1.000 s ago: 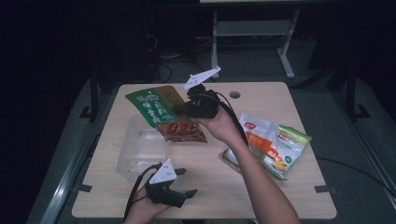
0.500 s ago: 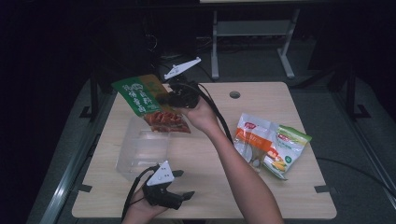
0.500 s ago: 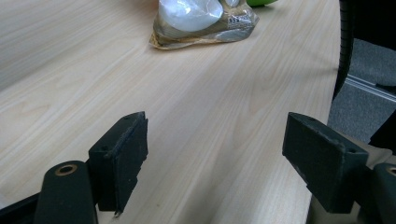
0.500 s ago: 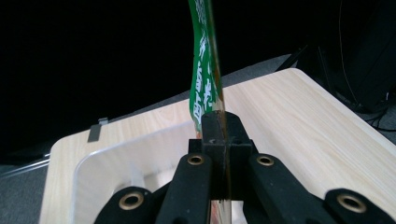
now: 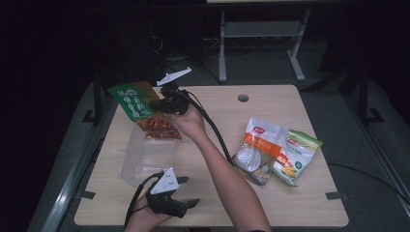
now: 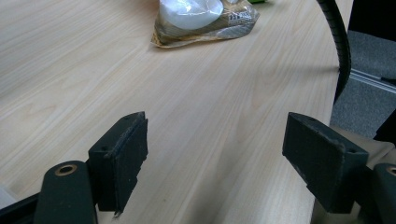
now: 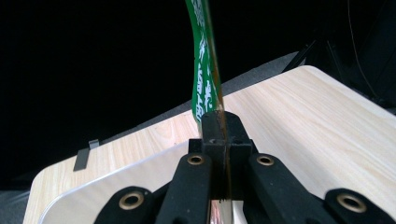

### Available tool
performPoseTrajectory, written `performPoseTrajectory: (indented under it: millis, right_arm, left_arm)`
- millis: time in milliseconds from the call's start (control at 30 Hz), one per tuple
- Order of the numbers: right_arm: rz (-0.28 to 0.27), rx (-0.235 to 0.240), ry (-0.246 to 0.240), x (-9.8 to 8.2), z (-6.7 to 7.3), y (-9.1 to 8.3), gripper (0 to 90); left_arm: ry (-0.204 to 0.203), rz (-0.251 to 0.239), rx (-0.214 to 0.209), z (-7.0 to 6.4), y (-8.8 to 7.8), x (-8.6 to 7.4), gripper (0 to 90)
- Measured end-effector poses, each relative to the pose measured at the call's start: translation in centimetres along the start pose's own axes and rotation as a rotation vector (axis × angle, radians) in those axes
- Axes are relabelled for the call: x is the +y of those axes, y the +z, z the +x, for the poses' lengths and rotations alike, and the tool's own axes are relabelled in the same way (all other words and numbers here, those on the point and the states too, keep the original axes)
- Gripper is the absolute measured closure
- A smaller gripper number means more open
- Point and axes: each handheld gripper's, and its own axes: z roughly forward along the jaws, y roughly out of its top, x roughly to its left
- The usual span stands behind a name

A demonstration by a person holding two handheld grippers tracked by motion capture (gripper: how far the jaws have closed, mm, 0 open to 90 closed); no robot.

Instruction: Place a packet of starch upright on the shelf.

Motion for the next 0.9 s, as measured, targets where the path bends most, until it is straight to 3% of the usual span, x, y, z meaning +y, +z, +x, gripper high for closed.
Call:
performPoseTrajectory:
  millis: [100,433,700,900]
  right_arm:
    - [-0.010,0.003,0.031,-0.6,-0.3,0.9,89.9]
    - [-0.016,-0.007,0.093,-2.8,-1.7,2.7,89.9]
    - [-0.019,-0.012,0.086,-3.6,-2.4,3.1,89.6]
    - [-0.013,-0.021,0.109,-4.7,-3.6,3.0,89.3]
  left_arm:
    - [0.022,0.014,0.014,-0.1,0.1,0.0,22.1]
    - [0.005,0.003,0.012,0.1,0.0,0.0,22.1]
    - [-0.007,-0.006,0.010,0.2,0.0,0.0,22.1]
    - [-0.018,-0.009,0.016,0.5,0.0,0.0,22.1]
